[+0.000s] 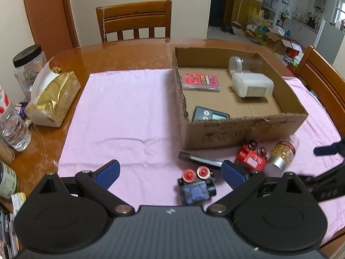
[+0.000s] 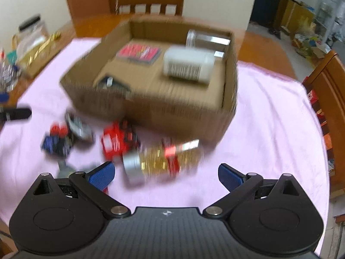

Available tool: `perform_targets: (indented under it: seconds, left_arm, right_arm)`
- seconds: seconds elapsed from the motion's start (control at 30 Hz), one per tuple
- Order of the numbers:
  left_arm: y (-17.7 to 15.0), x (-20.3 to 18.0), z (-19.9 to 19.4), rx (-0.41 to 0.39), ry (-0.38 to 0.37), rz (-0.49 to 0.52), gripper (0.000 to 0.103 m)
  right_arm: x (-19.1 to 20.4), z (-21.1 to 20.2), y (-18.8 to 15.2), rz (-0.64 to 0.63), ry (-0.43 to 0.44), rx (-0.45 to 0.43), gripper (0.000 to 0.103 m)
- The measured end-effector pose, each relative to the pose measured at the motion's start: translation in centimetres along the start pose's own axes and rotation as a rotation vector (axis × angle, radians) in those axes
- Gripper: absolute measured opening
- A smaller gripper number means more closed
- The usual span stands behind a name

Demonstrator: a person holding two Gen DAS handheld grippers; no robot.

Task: Organize rigid objects
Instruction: 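Move the left tool toward the light blue ball on the cloth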

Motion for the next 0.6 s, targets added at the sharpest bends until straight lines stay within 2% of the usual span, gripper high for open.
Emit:
perform_targets:
  seconds: [0.27, 0.37, 0.6]
  left_arm:
    - [-2.6, -2.1, -1.2, 0.020, 0.028, -0.048, 0.100]
    - [-3.9, -3.0, -1.3, 0.047, 0.019, -0.073, 0.100]
    - [-7.7, -6.3, -1.1, 0.112, 0.030, -0.074, 0.100]
  right_arm:
    - [-0.6, 3.4, -2.8, -0.068, 0.042, 0.080, 0.103]
    - [-0.5, 3.4, -3.4, -0.148, 0.048, 0.064, 0.103]
    - [-1.1, 3.1, -3.9, -0.230, 0.089, 0.021, 0.103]
Point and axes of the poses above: each gripper's, at about its wrist camera, not at the fingertips, and z roughly the way its jaws point, x to its left, y to its top, the point moved 4 cm from there along z, roughly the way its jaws point, and after that the axes turned 5 degrees about x, right-handed, at the moved point
